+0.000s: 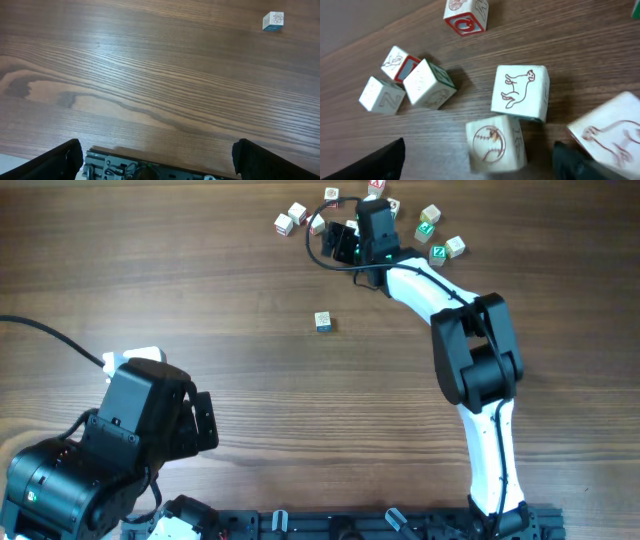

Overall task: Form a horizontal line
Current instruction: 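Reach the right gripper into the block cluster and grasp a block, then place the block beside the first block at table center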

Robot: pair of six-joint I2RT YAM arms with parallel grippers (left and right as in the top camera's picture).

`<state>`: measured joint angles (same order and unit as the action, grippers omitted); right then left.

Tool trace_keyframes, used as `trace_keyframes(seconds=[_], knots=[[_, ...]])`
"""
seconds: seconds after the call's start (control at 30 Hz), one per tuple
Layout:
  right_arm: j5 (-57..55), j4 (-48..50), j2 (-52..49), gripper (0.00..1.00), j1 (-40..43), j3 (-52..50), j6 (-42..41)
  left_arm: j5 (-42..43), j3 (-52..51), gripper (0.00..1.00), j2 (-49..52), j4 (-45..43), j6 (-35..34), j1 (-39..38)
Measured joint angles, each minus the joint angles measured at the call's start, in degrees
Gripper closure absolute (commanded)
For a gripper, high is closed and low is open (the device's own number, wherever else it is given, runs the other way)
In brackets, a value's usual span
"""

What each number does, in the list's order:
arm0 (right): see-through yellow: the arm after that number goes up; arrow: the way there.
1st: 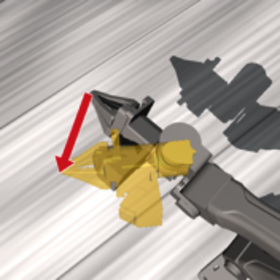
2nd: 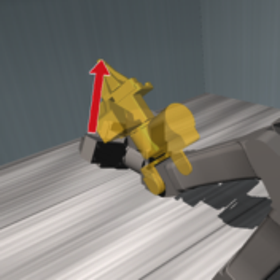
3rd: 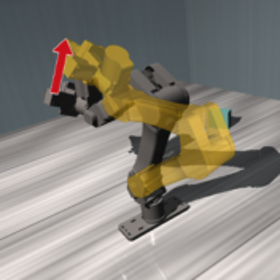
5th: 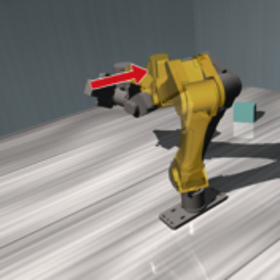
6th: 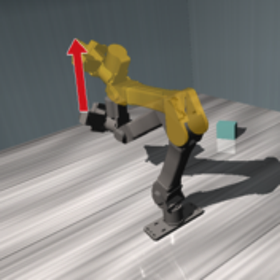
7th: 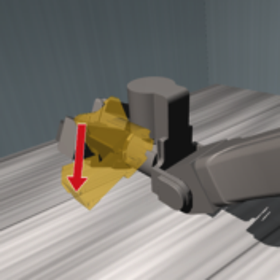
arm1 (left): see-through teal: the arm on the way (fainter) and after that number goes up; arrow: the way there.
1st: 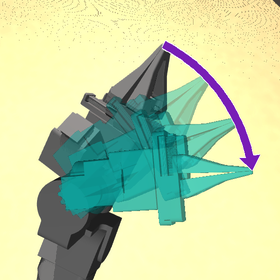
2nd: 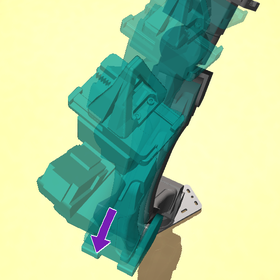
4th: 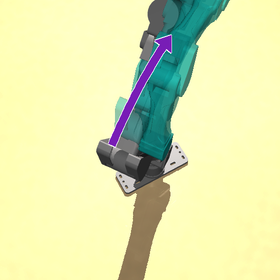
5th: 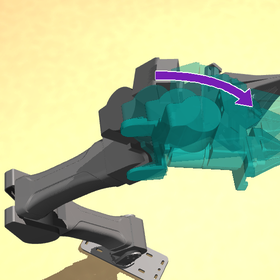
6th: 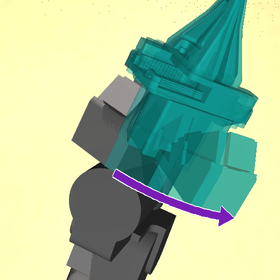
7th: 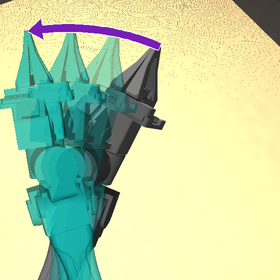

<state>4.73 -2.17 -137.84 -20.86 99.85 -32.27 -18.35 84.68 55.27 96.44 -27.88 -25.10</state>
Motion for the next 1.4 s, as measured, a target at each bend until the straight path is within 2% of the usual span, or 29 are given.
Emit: trace_keyframes(seconds=[0.2, 0.33, 0.47, 0.63, 0.73, 0.93, 1.1, 1.2, 1.3, 1.4], knots=[[-0.3, 3.8, -1.7, 0.37, -0.1, 0.0, -0.9, 0.0, 0.0, 0.00, 0.0, 0.0, 0.0, 0.0], [-1.4, 4.9, -3.0, 0.56, -0.1, 0.4, -0.7, 0.0, 0.0, 0.00, 0.0, 0.0, 0.0, 0.0], [-2.8, 5.2, -3.6, 0.66, -0.1, 0.8, -0.7, 0.0, 0.0, 0.00, 0.0, 0.0, 0.0, 0.0], [-4.3, 3.7, -3.6, 0.71, -0.1, 2.2, 0.0, 0.0, 0.0, 0.00, 0.0, 0.0, 0.0, 0.0], [-4.8, -1.5, -3.1, 0.71, -0.2, 3.8, 2.7, 0.0, 0.0, 0.00, 0.0, 0.0, 0.0, 0.0], [-5.9, -18.9, 4.1, 0.73, -0.2, 3.4, 10.8, 0.0, 0.0, 0.00, 0.0, 0.0, 0.0, 0.0], [-6.5, -30.4, 12.3, 0.74, -0.2, 3.6, 13.0, 0.0, 0.0, 0.00, 0.0, 0.0, 0.0, 0.0], [-5.4, -40.5, 14.3, 0.74, -0.3, 3.8, 13.1, 0.0, 0.0, 0.00, 0.0, 0.0, 0.0, 0.0], [-2.3, -46.5, 14.2, 0.75, -1.1, 2.1, 13.1, 0.0, 0.0, 0.00, 0.0, 0.0, 0.0, 0.0], [-1.0, -46.7, 14.2, 0.74, -2.4, 0.7, 13.1, 0.0, 0.0, 0.00, 0.0, 0.0, 0.0, 0.0]])
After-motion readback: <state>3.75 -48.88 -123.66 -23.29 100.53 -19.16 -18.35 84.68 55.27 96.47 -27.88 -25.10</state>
